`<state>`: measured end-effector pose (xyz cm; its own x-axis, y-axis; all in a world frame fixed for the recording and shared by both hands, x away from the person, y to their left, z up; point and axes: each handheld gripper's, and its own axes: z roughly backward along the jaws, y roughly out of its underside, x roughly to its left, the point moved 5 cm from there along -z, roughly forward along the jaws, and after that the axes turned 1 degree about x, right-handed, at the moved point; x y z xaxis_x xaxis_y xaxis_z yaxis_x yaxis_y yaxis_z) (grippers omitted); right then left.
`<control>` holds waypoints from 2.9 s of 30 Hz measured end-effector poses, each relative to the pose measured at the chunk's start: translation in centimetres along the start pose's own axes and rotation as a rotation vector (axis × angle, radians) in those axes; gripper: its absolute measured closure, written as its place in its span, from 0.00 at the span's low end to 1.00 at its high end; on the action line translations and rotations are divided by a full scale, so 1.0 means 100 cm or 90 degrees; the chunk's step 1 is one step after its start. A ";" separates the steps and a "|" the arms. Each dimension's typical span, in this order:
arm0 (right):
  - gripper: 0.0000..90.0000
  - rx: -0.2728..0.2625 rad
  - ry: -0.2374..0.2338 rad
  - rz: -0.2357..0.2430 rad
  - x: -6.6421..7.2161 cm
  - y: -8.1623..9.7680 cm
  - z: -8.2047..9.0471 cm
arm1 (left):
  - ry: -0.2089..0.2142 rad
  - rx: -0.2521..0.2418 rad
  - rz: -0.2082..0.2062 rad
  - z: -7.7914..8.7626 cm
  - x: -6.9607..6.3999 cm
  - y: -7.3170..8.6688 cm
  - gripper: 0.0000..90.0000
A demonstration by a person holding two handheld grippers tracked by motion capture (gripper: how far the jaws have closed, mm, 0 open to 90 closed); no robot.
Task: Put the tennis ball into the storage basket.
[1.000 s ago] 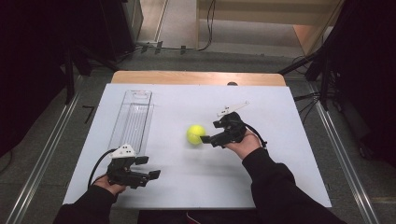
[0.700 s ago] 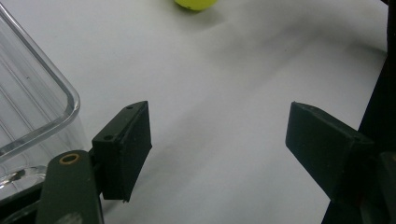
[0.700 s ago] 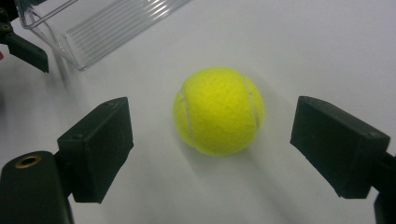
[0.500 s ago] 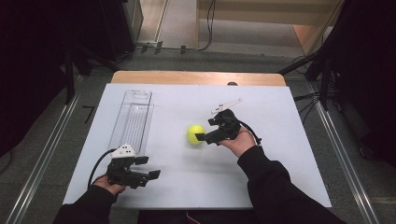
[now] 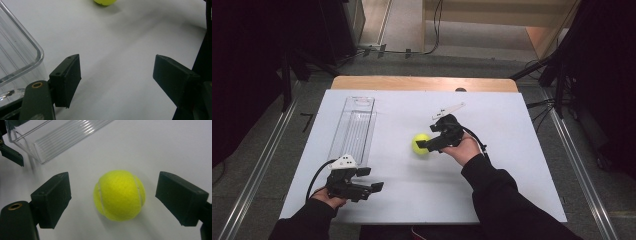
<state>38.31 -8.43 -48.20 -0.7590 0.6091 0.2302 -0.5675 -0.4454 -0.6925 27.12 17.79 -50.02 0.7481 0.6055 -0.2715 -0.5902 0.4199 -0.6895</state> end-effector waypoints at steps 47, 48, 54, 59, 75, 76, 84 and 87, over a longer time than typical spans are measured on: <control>0.00 0.014 0.013 -0.012 -0.006 -0.004 -0.024 | -0.001 0.003 0.001 0.001 0.001 0.000 0.26; 0.00 0.014 0.016 -0.009 -0.006 -0.004 -0.025 | 0.000 0.002 0.001 0.001 0.001 0.000 0.26; 0.00 0.019 0.017 -0.016 -0.007 0.003 -0.030 | 0.001 0.001 0.001 0.001 0.001 0.000 0.26; 0.00 0.029 0.020 -0.022 -0.008 0.009 -0.036 | 0.000 0.001 0.001 0.001 0.001 0.000 0.26; 0.00 0.054 0.026 -0.021 -0.007 0.020 -0.048 | 0.001 0.002 0.001 0.001 0.001 0.000 0.26; 0.00 0.054 0.026 -0.021 -0.007 0.020 -0.048 | 0.001 0.002 0.001 0.001 0.001 0.000 0.26; 0.00 0.059 0.030 -0.023 -0.007 0.024 -0.053 | 0.001 0.002 0.000 0.001 0.001 0.000 0.26; 0.00 0.062 0.030 -0.027 -0.008 0.025 -0.054 | 0.001 0.002 0.001 0.001 0.001 0.000 0.26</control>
<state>39.17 -6.47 -53.84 -0.7188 0.6581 0.2240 -0.6290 -0.4784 -0.6128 27.14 17.93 -50.00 0.7478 0.6053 -0.2730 -0.5918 0.4210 -0.6874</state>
